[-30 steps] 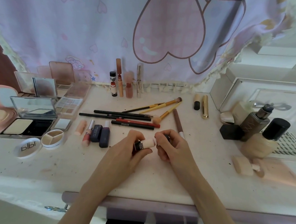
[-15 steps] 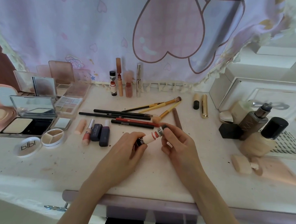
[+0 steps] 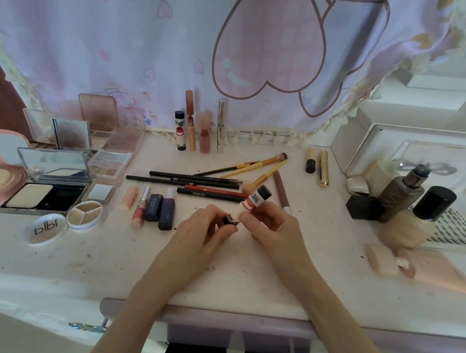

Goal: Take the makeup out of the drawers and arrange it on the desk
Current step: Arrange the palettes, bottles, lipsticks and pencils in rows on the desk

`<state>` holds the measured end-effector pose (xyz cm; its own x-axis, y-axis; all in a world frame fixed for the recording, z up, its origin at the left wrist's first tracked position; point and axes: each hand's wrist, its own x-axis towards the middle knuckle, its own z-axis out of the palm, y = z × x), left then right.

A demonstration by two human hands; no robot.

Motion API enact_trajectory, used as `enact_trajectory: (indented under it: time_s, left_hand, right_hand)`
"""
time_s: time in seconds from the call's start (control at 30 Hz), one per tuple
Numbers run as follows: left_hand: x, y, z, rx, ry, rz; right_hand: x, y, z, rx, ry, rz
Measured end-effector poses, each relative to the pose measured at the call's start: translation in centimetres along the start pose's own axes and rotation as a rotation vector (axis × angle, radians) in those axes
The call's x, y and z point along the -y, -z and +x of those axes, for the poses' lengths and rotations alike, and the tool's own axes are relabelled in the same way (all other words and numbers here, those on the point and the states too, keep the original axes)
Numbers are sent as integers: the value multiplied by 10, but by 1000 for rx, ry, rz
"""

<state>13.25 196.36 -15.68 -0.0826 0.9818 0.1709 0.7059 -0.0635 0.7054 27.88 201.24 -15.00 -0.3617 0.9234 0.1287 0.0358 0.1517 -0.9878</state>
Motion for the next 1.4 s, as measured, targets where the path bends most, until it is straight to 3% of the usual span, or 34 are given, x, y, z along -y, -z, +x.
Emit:
enact_trajectory:
  time_s: [0.13,0.23,0.5,1.03,1.2,1.4]
  left_hand:
    - [5,-3,-1,-22,-118,214]
    - [6,-4,-2,-19,-187,354]
    - [10,-9,-2,51,-190,486]
    - [16,-11,0,71,-211,535]
    - [18,-11,1,65,-208,533]
    - [20,-11,1,59,-197,517]
  right_hand:
    - [15,10,31,12,101,-79]
    - [27,16,81,-60,170,-273]
    - [5,-1,175,-9,100,-638]
    - [-11,-13,193,12,61,-748]
    - [-7,11,174,-114,98,-753]
    - [-4,73,151,-352,36,-1046]
